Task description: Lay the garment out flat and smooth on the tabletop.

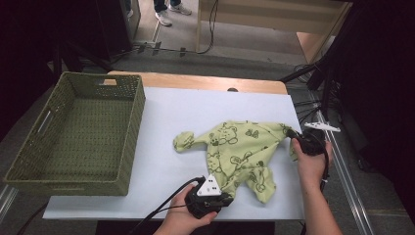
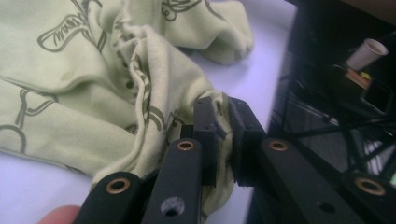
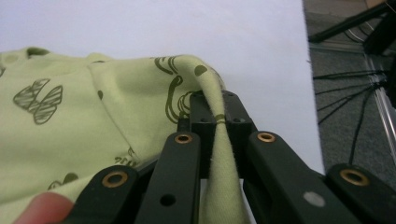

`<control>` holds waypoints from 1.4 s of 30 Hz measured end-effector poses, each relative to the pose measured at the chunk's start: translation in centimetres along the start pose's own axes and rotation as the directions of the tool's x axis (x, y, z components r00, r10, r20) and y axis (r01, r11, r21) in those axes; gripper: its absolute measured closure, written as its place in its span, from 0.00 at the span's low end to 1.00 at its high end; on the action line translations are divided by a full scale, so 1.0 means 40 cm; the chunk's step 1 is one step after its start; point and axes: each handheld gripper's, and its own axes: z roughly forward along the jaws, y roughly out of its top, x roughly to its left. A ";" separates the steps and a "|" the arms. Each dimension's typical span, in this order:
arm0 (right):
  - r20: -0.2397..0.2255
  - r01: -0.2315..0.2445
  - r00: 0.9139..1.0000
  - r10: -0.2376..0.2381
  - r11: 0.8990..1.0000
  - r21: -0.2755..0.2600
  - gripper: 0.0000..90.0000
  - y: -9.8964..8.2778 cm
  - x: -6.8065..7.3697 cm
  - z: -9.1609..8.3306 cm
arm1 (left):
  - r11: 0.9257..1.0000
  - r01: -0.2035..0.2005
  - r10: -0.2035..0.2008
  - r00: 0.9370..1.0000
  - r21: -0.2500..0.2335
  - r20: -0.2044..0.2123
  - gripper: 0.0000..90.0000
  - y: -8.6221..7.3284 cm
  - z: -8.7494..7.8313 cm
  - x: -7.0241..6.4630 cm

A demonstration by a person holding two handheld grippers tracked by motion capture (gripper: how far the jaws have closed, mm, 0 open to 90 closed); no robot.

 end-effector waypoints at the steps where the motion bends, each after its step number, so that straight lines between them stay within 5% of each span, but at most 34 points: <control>1: 0.009 -0.014 1.000 0.014 1.000 0.001 0.93 -0.005 -0.006 0.001 | 1.000 0.002 -0.002 1.000 -0.003 -0.002 0.89 -0.001 -0.002 0.002; 4: 0.024 -0.033 0.999 0.032 0.999 0.010 0.84 -0.015 -0.012 0.006 | 0.999 0.021 -0.022 1.000 -0.046 -0.016 0.73 0.004 -0.034 0.020; 8: -0.038 -0.041 0.998 0.040 0.999 -0.030 0.62 -0.020 0.003 -0.004 | 0.991 0.068 -0.078 0.993 -0.117 -0.088 0.60 0.025 -0.093 0.074; 11: -0.086 -0.037 0.996 0.033 0.998 -0.046 0.50 -0.021 0.031 -0.012 | 0.983 0.108 -0.132 0.977 -0.150 -0.166 0.58 0.042 -0.121 0.128; 15: -0.117 0.016 0.993 -0.020 0.999 -0.035 0.46 -0.027 0.082 -0.010 | 0.973 0.175 -0.208 0.947 -0.149 -0.244 0.53 0.063 -0.132 0.198; 19: -0.151 0.051 0.987 -0.055 0.998 -0.029 0.45 -0.032 0.129 -0.004 | 0.974 0.182 -0.215 0.930 -0.134 -0.299 0.51 0.088 -0.123 0.249; 22: -0.202 0.031 0.979 -0.036 0.999 -0.027 0.48 -0.047 0.154 0.001 | 0.973 0.194 -0.226 0.907 -0.124 -0.354 0.51 0.095 -0.114 0.287; 24: -0.237 0.051 0.970 -0.050 0.999 0.000 0.60 -0.062 0.170 0.004 | 0.968 0.212 -0.247 0.889 -0.132 -0.385 0.51 0.092 -0.112 0.311; 28: -0.257 0.087 0.964 -0.072 0.995 0.048 0.86 -0.100 0.188 0.006 | 0.958 0.254 -0.288 0.849 -0.137 -0.443 0.54 0.078 -0.112 0.358; 32: -0.273 0.084 0.960 -0.062 0.994 0.067 0.90 -0.141 0.196 0.005 | 0.952 0.277 -0.303 0.806 -0.129 -0.508 0.54 0.065 -0.111 0.396; 34: -0.272 0.082 0.960 -0.061 0.994 0.067 0.88 -0.155 0.197 0.002 | 0.945 0.307 -0.322 0.799 -0.116 -0.508 0.54 0.057 -0.103 0.412; 37: -0.271 0.090 0.960 -0.068 0.994 0.070 0.87 -0.163 0.197 -0.005 | 0.944 0.317 -0.315 0.793 -0.090 -0.521 0.52 0.048 -0.085 0.424; 40: -0.272 0.092 0.960 -0.069 0.993 0.070 0.87 -0.170 0.198 -0.004 | 0.946 0.321 -0.301 0.802 -0.053 -0.517 0.57 0.040 -0.069 0.428; 41: -0.272 0.095 0.959 -0.073 0.993 0.068 0.87 -0.171 0.199 -0.003 | 0.952 0.304 -0.280 0.803 -0.044 -0.526 0.59 0.039 -0.068 0.426; 42: -0.272 0.097 0.959 -0.076 0.993 0.066 0.88 -0.171 0.199 -0.003 | 0.954 0.296 -0.270 0.800 -0.038 -0.536 0.62 0.039 -0.067 0.425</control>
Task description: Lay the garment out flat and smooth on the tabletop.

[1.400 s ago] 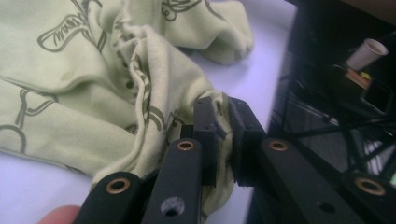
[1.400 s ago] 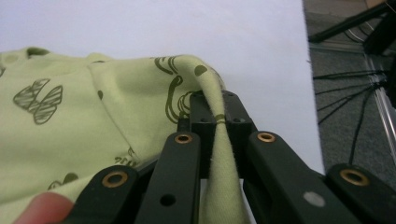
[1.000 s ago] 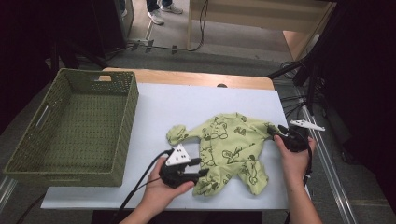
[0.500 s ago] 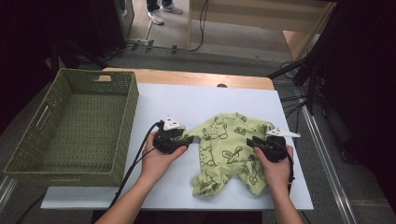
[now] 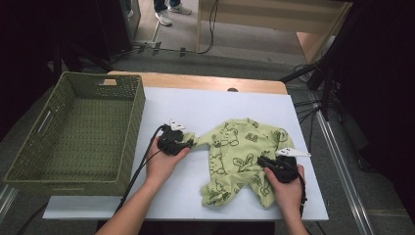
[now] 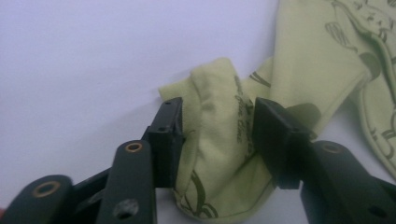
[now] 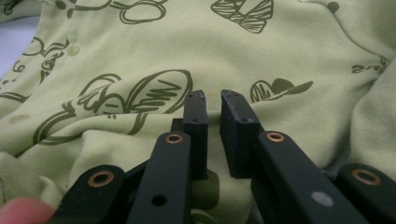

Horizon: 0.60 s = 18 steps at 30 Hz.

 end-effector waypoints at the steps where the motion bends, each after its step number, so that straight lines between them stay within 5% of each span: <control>1: 0.001 0.001 1.000 -0.001 1.000 -0.001 0.88 -0.001 0.000 0.000 | 1.000 0.001 -0.001 1.000 0.000 0.001 0.67 0.000 0.000 0.000; 5: -0.004 -0.004 1.000 0.004 1.000 -0.003 0.88 -0.002 -0.001 0.000 | 1.000 -0.006 0.006 1.000 0.012 0.012 0.87 0.001 -0.003 0.006; 9: 0.004 0.002 1.000 -0.002 1.000 -0.001 0.88 -0.002 0.002 0.000 | 1.000 -0.003 0.002 1.000 0.015 0.031 0.94 0.011 -0.016 0.013; 12: 0.002 0.000 1.000 0.000 1.000 -0.003 0.89 -0.002 0.001 0.000 | 0.998 0.008 -0.008 1.000 -0.057 -0.006 0.94 0.027 -0.040 0.019; 15: 0.000 -0.002 1.000 0.002 1.000 -0.002 0.90 -0.002 0.000 0.000 | 0.983 0.026 -0.039 0.997 -0.182 -0.069 0.94 0.049 -0.079 0.031; 18: 0.005 0.002 1.000 -0.002 1.000 -0.003 0.90 -0.003 0.002 0.000 | 0.973 0.054 -0.081 0.990 -0.226 -0.112 0.89 0.059 -0.092 0.047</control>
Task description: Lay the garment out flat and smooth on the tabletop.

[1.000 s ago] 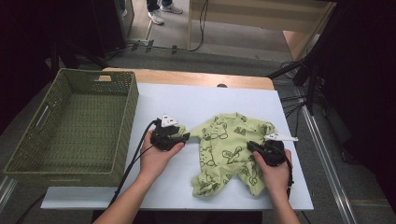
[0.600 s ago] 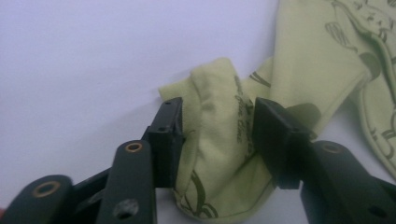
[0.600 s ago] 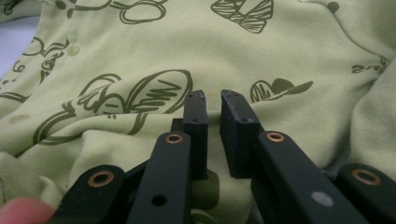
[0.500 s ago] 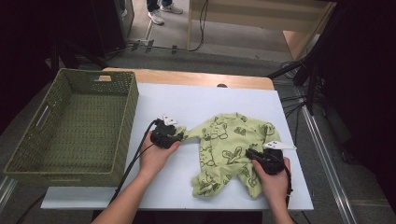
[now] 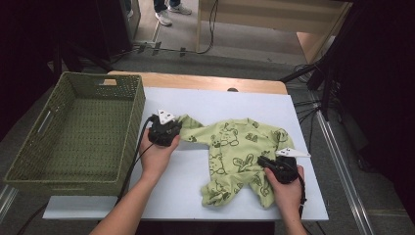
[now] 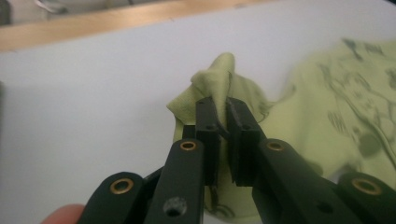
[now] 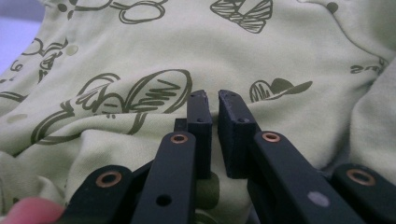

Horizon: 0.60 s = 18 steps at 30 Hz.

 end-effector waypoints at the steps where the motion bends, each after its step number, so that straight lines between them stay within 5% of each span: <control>1: 0.001 0.001 1.000 -0.001 1.000 0.000 0.90 0.000 0.001 0.000 | 1.000 0.018 -0.018 1.000 0.020 0.008 0.81 -0.001 0.005 0.005; 3: 0.000 0.000 1.000 0.000 1.000 0.000 0.90 0.000 0.000 0.000 | 0.998 0.021 -0.023 0.999 0.053 0.027 0.66 -0.008 0.015 0.008; 7: -0.002 -0.002 1.000 0.002 1.000 0.001 0.90 0.000 0.000 0.000 | 0.994 0.005 -0.008 1.000 0.107 0.030 0.55 -0.022 0.039 0.003; 13: -0.022 -0.032 0.999 0.031 0.998 -0.052 0.82 0.004 -0.016 -0.015 | 0.984 -0.008 0.005 1.000 0.176 0.018 0.52 -0.045 0.071 0.004; 18: 0.008 -0.044 0.999 0.045 0.994 -0.095 0.77 0.038 -0.057 -0.050 | 0.978 -0.011 0.011 1.000 0.206 0.002 0.56 -0.066 0.089 0.017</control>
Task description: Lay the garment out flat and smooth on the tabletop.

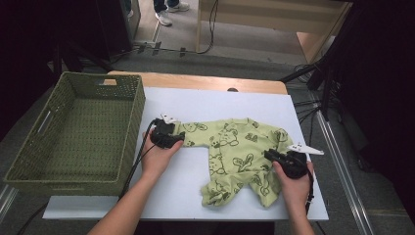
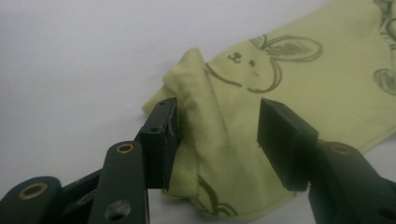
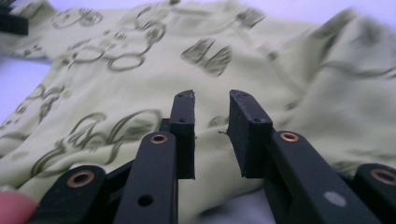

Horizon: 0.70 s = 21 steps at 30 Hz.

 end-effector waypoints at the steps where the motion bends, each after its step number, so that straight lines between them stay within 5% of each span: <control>1: 0.013 -0.002 1.000 0.002 1.000 -0.009 0.76 0.011 -0.010 -0.007 | 1.000 0.005 -0.005 1.000 -0.005 -0.003 0.59 -0.001 0.000 0.002; 3: 0.058 -0.003 0.998 0.004 1.000 -0.026 0.67 0.034 -0.031 -0.019 | 1.000 0.005 -0.005 1.000 -0.002 -0.012 0.65 -0.001 -0.001 0.006; 6: 0.229 -0.025 0.973 0.037 0.998 -0.055 0.51 0.059 -0.067 -0.029 | 1.000 -0.003 0.002 1.000 -0.007 -0.013 0.77 -0.005 -0.002 0.007; 9: 0.244 -0.136 0.959 0.147 0.989 -0.059 0.46 0.059 -0.122 -0.028 | 1.000 -0.015 0.015 1.000 -0.014 -0.014 0.87 -0.013 -0.006 0.003; 12: 0.221 -0.183 0.959 0.179 0.983 -0.005 0.47 0.042 -0.152 -0.007 | 1.000 0.015 -0.015 1.000 -0.015 0.004 0.90 -0.017 -0.011 0.009; 17: 0.183 -0.163 0.972 0.147 0.983 0.079 0.66 0.023 -0.154 0.031 | 1.000 0.015 -0.015 1.000 -0.018 0.013 0.91 -0.024 -0.016 0.010; 21: 0.179 -0.107 0.980 0.091 0.991 0.078 0.98 0.031 -0.140 0.037 | 1.000 0.011 -0.011 1.000 -0.015 0.018 0.91 -0.025 -0.019 0.011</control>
